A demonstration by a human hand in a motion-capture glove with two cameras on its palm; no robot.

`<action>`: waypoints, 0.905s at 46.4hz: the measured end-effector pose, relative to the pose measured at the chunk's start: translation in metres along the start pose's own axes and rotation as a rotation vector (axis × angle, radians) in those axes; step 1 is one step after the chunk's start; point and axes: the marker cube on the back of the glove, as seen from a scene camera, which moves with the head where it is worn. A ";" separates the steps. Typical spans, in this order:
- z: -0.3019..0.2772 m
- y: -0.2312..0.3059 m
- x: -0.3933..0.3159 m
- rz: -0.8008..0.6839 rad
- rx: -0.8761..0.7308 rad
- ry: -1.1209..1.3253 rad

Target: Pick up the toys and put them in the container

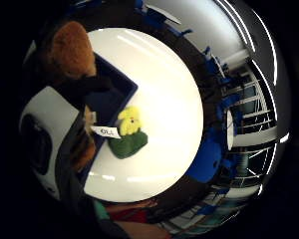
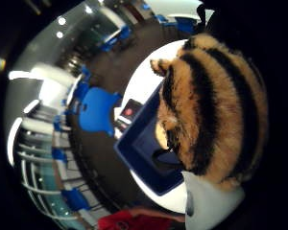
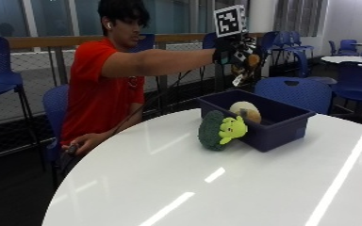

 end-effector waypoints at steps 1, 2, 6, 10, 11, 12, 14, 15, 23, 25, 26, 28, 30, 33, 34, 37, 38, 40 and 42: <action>-0.002 -0.001 -0.008 -0.012 -0.002 -0.015; -0.004 -0.002 -0.015 -0.029 -0.005 -0.025; -0.005 -0.001 -0.030 -0.059 -0.047 -0.035; 0.000 -0.001 -0.036 -0.023 -0.121 -0.057; 0.002 -0.001 -0.036 -0.025 -0.140 -0.059; 0.005 0.000 -0.036 -0.035 -0.158 -0.063; 0.010 0.003 -0.035 -0.077 -0.189 -0.070; 0.013 0.005 -0.032 -0.108 -0.199 -0.063; 0.029 0.014 0.009 -0.102 -0.131 -0.030; 0.033 0.018 0.026 -0.079 -0.100 -0.010; 0.036 0.020 0.033 -0.068 -0.089 -0.004; 0.041 0.023 0.047 -0.041 -0.086 -0.005; 0.049 0.028 0.061 -0.017 -0.101 -0.010; 0.064 0.038 0.081 0.018 -0.146 -0.014; 0.070 0.041 0.087 0.028 -0.163 -0.014; 0.087 0.052 0.102 0.055 -0.208 -0.016; 0.093 0.055 0.107 0.064 -0.221 -0.014; 0.105 0.061 0.116 0.076 -0.246 -0.009; 0.114 0.067 0.123 0.080 -0.271 -0.011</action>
